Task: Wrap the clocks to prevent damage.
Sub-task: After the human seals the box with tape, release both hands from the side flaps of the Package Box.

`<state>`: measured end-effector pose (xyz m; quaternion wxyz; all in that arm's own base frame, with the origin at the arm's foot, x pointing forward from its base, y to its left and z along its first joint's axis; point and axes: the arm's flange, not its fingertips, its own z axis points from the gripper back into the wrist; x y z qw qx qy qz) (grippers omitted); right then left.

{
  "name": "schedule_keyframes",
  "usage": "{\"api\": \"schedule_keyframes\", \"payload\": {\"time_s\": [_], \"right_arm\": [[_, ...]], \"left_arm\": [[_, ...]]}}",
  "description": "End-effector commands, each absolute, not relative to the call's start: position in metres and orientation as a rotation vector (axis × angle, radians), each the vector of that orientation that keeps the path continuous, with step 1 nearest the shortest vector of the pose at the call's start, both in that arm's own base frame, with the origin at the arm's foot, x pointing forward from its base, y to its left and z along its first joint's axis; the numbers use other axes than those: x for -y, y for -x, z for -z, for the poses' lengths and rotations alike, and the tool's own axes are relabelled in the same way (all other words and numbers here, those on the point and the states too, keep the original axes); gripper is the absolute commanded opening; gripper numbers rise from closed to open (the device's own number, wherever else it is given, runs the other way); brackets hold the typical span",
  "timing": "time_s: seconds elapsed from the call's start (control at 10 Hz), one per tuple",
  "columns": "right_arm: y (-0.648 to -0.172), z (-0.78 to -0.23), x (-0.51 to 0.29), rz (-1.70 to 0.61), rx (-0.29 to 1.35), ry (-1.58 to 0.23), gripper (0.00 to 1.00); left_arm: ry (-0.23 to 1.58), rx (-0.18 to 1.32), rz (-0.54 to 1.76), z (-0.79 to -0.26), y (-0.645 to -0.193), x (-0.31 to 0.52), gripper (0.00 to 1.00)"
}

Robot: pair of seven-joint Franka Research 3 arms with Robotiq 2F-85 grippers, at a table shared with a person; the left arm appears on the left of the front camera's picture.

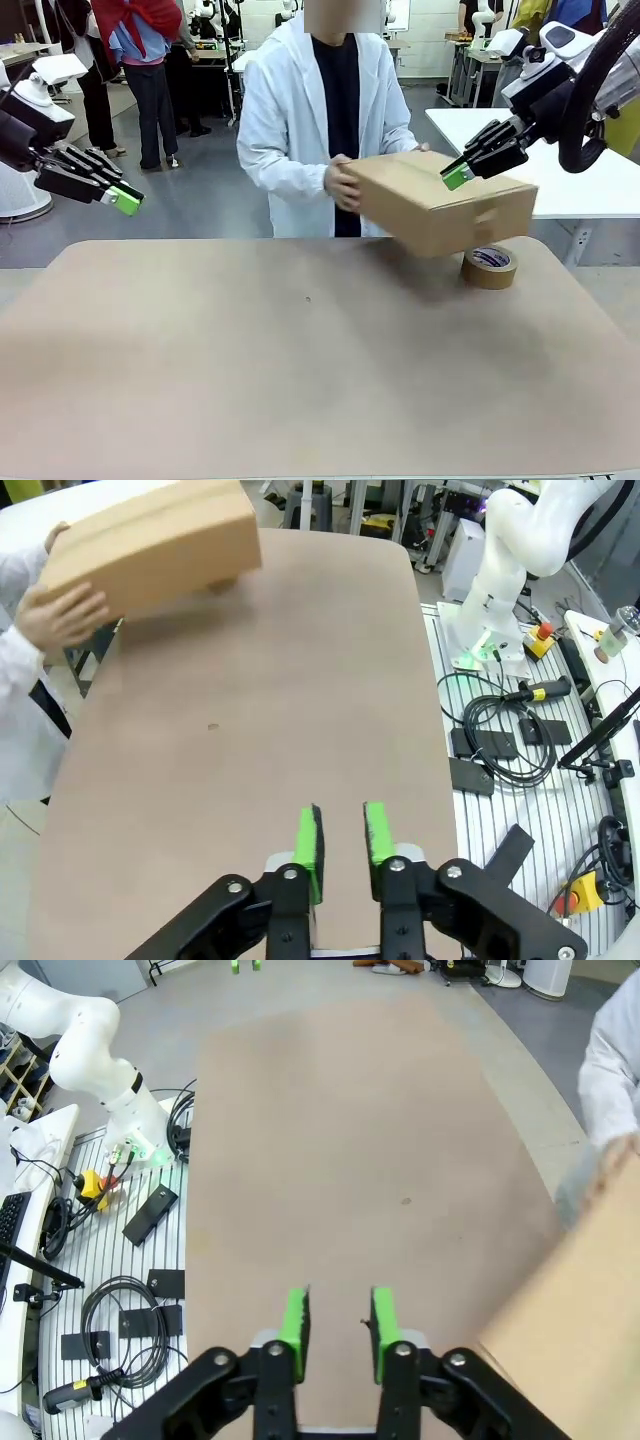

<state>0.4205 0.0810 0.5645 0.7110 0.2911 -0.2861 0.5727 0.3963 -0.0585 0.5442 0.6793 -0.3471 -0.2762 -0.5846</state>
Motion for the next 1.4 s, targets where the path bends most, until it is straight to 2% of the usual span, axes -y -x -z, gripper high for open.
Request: {"api": "schedule_keyframes", "payload": {"time_s": [0.0, 0.2, 0.3, 0.4, 1.0, 1.3], "right_arm": [[-0.4171, -0.5578, -0.0794, -1.296, 0.633, -0.657, 1.00], [-0.4183, -0.5547, -0.0755, -1.279, 0.638, -0.671, 1.00], [-0.4158, -0.5524, -0.0743, -1.285, 0.631, -0.677, 1.00], [-0.4155, -0.5521, -0.0740, -1.285, 0.629, -0.680, 1.00], [-0.4158, -0.5526, -0.0765, -1.279, 0.581, -0.671, 1.00], [-0.4167, -0.5540, -0.0754, -1.272, 0.611, -0.683, 1.00]], "left_arm": [[0.787, 0.642, 1.301, -0.5427, -0.3923, 0.0596, 1.00], [0.797, 0.630, 1.306, -0.5441, -0.3985, 0.0597, 1.00], [0.793, 0.633, 1.312, -0.5410, -0.3951, 0.0604, 0.97], [0.795, 0.628, 1.315, -0.5406, -0.3955, 0.0600, 1.00], [0.786, 0.624, 1.308, -0.5389, -0.3955, 0.0615, 1.00], [0.789, 0.613, 1.312, -0.5407, -0.3965, 0.0593, 1.00]]}}
